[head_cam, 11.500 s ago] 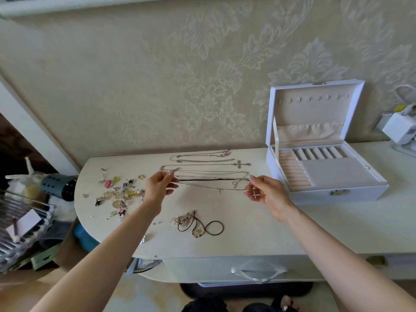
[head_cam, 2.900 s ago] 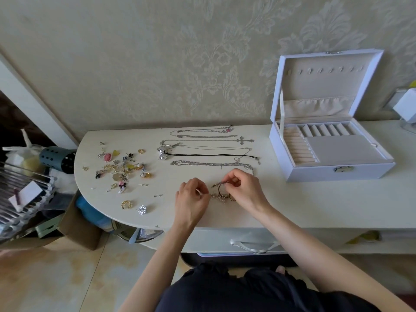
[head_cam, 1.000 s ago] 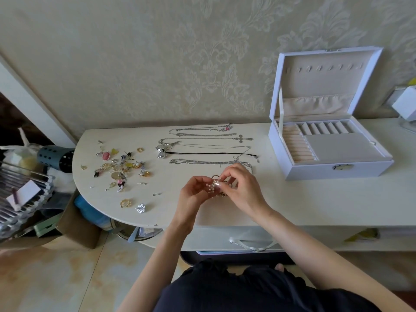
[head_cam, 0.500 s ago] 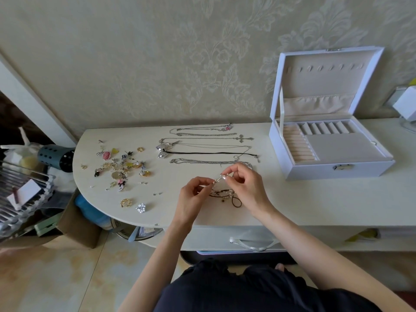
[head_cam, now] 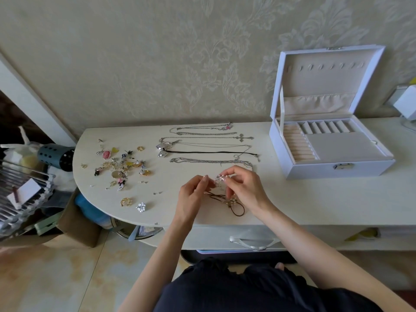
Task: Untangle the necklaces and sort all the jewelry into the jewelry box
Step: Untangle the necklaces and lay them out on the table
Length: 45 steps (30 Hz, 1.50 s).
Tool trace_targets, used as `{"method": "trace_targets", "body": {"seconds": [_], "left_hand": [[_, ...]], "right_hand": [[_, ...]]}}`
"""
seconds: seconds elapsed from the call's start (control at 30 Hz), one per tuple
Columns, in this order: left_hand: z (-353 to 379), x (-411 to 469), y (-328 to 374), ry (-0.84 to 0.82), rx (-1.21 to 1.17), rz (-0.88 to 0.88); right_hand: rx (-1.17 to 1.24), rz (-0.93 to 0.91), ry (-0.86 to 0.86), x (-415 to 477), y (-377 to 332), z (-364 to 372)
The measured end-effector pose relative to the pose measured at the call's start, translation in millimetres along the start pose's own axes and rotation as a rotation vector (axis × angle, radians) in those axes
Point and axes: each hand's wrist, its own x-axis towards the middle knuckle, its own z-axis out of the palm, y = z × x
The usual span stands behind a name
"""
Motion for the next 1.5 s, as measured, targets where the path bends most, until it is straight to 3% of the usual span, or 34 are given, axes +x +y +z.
{"method": "trace_targets", "body": {"seconds": [0.2, 0.4, 0.77, 1.0, 1.13, 1.23, 1.33, 1.5], "left_hand": [[1.8, -2.1, 5.2, -0.018, -0.049, -0.006], [-1.8, -1.8, 3.5, -0.017, -0.075, -0.02], [-3.0, 0.7, 0.7, 0.011, -0.124, -0.068], [-3.8, 0.4, 0.3, 0.12, 0.004, -0.12], [-3.5, 2.5, -3.8, 0.123, 0.186, 0.001], [-4.8, 2.5, -4.8, 0.028, 0.355, 0.12], [-0.2, 2.3, -6.0, -0.088, 0.415, 0.134], [-0.8, 1.0, 0.1, 0.036, 0.181, 0.068]], "right_hand": [[0.015, 0.016, -0.088, 1.3, 2.7, 3.5], [0.002, 0.018, 0.02, 3.0, 5.1, 1.6], [0.065, -0.049, -0.017, 2.3, 1.2, 0.0], [-0.054, -0.08, 0.035, 3.3, 6.3, -0.1], [-0.002, -0.066, 0.026, 2.8, 5.3, -0.5], [0.071, -0.102, -0.033, 0.3, -0.9, -0.5], [0.114, -0.124, -0.107, 0.3, -5.9, 1.1], [0.024, -0.115, -0.034, 3.7, 3.5, 2.5]]}}
